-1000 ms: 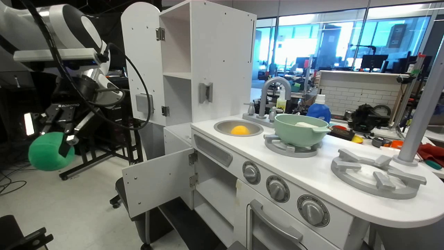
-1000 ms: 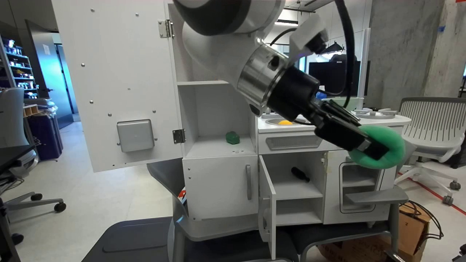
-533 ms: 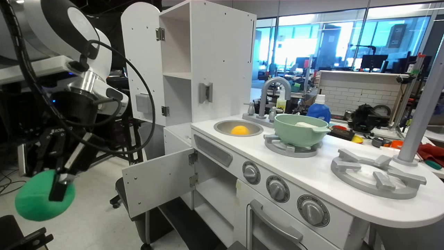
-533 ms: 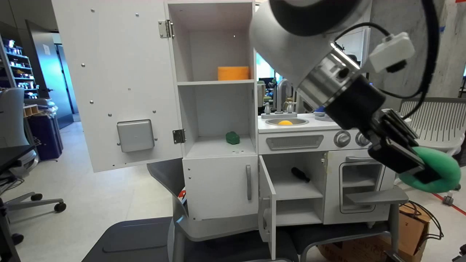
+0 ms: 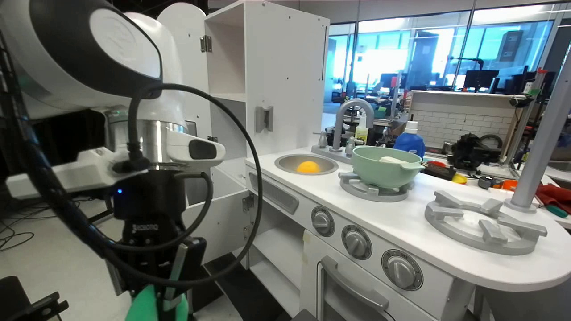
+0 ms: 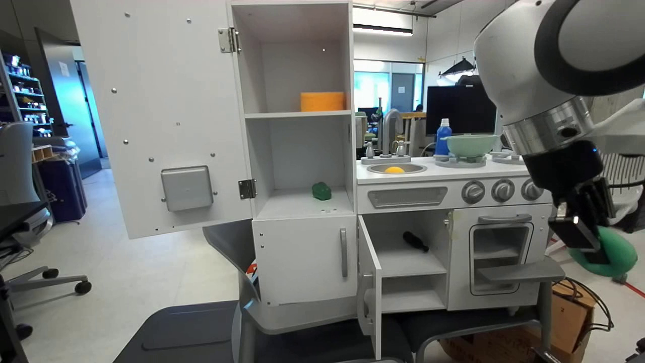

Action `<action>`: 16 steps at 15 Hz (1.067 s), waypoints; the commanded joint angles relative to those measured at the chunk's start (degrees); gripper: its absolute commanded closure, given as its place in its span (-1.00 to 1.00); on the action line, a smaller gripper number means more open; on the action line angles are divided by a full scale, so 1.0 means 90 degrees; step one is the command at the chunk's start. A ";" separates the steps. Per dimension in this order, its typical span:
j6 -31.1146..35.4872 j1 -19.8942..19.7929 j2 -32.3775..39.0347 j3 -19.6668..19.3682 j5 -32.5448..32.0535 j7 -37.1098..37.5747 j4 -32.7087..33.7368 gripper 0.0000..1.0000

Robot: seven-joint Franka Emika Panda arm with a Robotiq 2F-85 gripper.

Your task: Open the bottom cabinet and put the green and yellow balls in the cabinet

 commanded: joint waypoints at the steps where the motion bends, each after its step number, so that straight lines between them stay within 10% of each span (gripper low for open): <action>1: 0.0916 0.0285 0.0807 -0.0104 -0.0391 0.0925 0.0803 0.88; 9: 0.1990 0.1603 0.1980 -0.0885 -0.1884 0.2995 0.1800 0.88; 16: 0.2481 0.1723 0.3030 -0.1349 -0.3529 0.5010 0.2662 0.88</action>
